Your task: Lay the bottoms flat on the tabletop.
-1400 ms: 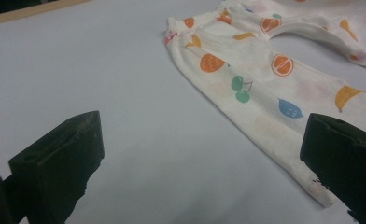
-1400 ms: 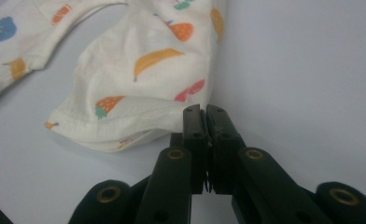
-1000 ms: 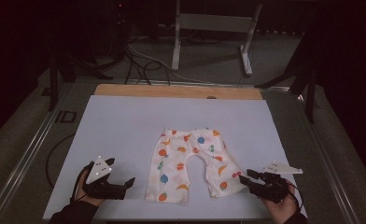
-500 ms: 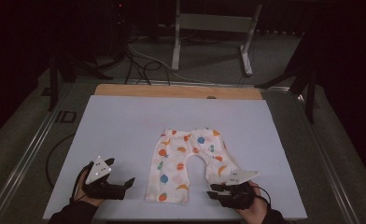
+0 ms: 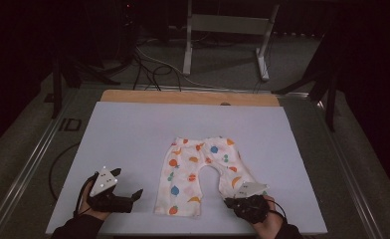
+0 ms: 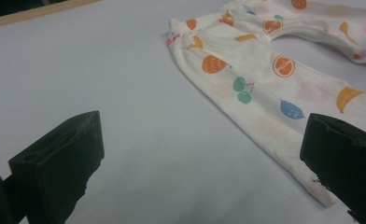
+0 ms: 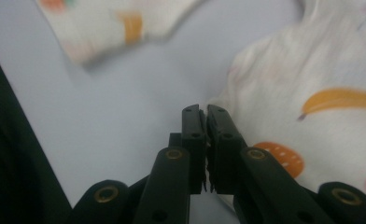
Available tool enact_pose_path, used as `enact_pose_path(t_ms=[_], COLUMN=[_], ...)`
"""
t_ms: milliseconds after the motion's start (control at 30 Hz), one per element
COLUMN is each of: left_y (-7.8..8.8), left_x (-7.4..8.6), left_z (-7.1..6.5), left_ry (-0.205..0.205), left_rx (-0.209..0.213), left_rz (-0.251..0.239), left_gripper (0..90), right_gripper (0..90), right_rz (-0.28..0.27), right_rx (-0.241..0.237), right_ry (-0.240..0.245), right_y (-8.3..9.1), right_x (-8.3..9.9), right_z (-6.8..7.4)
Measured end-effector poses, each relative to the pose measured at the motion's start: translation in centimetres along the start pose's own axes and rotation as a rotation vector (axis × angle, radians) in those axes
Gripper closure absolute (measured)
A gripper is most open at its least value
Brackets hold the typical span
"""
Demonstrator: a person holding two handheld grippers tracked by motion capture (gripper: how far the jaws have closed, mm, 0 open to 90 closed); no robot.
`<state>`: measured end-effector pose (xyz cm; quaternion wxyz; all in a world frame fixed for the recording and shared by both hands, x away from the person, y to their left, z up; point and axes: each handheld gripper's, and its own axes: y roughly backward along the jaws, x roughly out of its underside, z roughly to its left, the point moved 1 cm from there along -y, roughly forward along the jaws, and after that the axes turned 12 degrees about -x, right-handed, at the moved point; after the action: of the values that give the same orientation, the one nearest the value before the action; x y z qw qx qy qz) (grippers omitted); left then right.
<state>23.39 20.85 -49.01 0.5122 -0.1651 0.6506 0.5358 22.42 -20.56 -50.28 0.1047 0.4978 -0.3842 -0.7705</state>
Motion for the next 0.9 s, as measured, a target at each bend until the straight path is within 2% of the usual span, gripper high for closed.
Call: enact_pose_path(t_ms=[67, 133, 333, 500, 567, 667, 700, 767, 833, 900], left_y=[0.0, 0.0, 0.0, 0.1, 0.1, 0.0, 0.1, 0.1, 0.1, 0.1], left_x=[0.0, 0.0, 0.0, 0.0, 0.1, 0.1, 0.1, 0.0, 0.1, 0.0], left_z=[0.0, 0.0, 0.0, 0.1, 0.2, 0.1, 0.1, 0.0, 0.1, 0.1], left_ry=[-0.002, 0.0, 0.001, 0.003, 0.002, 0.0, -0.002, 0.0, -0.001, 0.0], left_rx=[-0.003, -0.003, -0.002, -0.005, -0.005, -0.002, -0.003, -0.001, -0.004, -0.007], left_rz=[-0.001, -0.001, 0.001, -0.003, -0.003, -0.001, -0.002, -0.002, -0.002, -0.004], left_gripper=[0.3, 0.3, 0.3, 0.3, 0.3, 0.2, 0.2, 0.3, 0.3, 0.3], right_gripper=[87.0, 87.0, 86.8, 86.1, 85.8, 83.1, 77.7, 52.0, 37.3, 29.1], right_rz=[-0.055, -0.069, -0.043, -0.024, -0.012, -0.012, -0.019, -0.058, -0.107, -0.152], right_rx=[-0.017, -0.032, -0.102, -0.131, -0.129, -0.143, -0.147, -0.147, -0.118, -0.098], right_ry=[-0.005, 0.007, 0.033, 0.041, 0.058, 0.047, 0.046, 0.053, 0.065, 0.057], right_y=[0.4, 0.3, -1.2, -2.2, -2.4, -2.5, -2.4, -2.2, -1.7, -1.1], right_x=[-0.6, -1.2, -2.0, -2.3, -2.3, -2.2, -2.2, -2.4, -2.6, -2.7], right_z=[0.5, 1.2, 2.7, 3.2, 3.4, 3.4, 3.4, 3.3, 3.2, 2.9])
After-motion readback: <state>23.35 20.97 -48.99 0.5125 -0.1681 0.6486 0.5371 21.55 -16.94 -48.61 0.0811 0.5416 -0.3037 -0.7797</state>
